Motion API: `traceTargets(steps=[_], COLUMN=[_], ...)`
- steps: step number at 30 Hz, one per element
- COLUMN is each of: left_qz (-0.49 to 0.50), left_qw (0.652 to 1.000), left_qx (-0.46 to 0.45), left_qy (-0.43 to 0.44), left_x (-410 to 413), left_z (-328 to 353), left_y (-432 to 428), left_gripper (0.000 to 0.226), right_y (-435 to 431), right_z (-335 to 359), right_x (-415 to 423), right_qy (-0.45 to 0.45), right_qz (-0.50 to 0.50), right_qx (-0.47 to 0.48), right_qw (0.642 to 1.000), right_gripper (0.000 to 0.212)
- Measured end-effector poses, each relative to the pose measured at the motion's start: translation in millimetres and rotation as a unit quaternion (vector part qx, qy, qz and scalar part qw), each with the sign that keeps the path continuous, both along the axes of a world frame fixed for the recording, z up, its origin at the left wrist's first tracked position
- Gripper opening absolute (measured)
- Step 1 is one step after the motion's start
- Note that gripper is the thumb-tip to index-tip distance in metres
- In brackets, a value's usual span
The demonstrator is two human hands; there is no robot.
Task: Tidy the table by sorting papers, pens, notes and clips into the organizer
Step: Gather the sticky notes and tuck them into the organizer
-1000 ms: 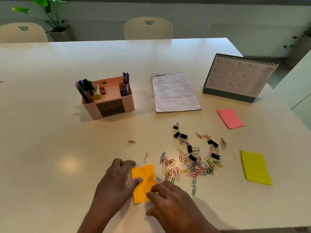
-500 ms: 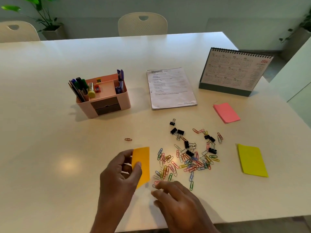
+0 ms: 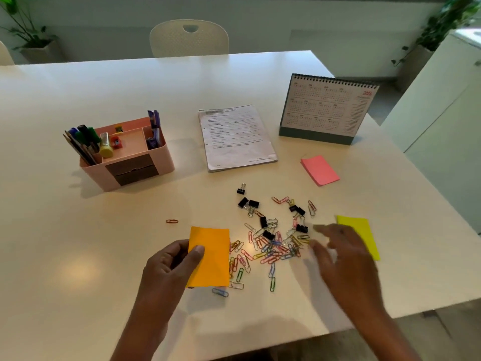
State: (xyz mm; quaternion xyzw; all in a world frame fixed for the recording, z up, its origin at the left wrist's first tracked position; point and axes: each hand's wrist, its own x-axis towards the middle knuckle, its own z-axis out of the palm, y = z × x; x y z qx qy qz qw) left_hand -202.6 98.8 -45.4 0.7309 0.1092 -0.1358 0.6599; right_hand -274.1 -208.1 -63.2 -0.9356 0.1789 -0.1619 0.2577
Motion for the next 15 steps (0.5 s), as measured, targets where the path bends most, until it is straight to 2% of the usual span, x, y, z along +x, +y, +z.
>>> traceTargets(steps=[3, 5, 7, 9, 13, 15], left_qz=[-0.002, 0.005, 0.011, 0.009, 0.003, 0.005], left_qw=[0.998, 0.995, 0.989, 0.981, 0.969, 0.965], left_qx=[-0.043, -0.080, -0.119, -0.159, -0.215, -0.231], left_qy=[0.041, 0.066, 0.092, 0.108, 0.125, 0.127], left_x=[0, 0, 1, 1, 1, 1], left_z=[-5, -8, -9, -8, -7, -6], left_y=[-2, -5, -8, -12, -18, -22], left_gripper=[0.023, 0.027, 0.034, 0.034, 0.030, 0.030], right_y=[-44, -66, -77, -80, -76, -74], right_z=[1, -2, -4, -6, -7, -7], right_x=[5, 6, 7, 7, 11, 13], right_qy=[0.036, 0.096, 0.180, 0.227, 0.199, 0.172], right_qz=[-0.114, -0.176, -0.211, -0.211, -0.210, -0.215], right_qx=[-0.057, -0.078, -0.095, -0.100, -0.032, 0.005], right_qw=[0.991, 0.977, 0.956, 0.945, 0.957, 0.961], right_gripper=[0.040, 0.056, 0.073, 0.080, 0.076, 0.067])
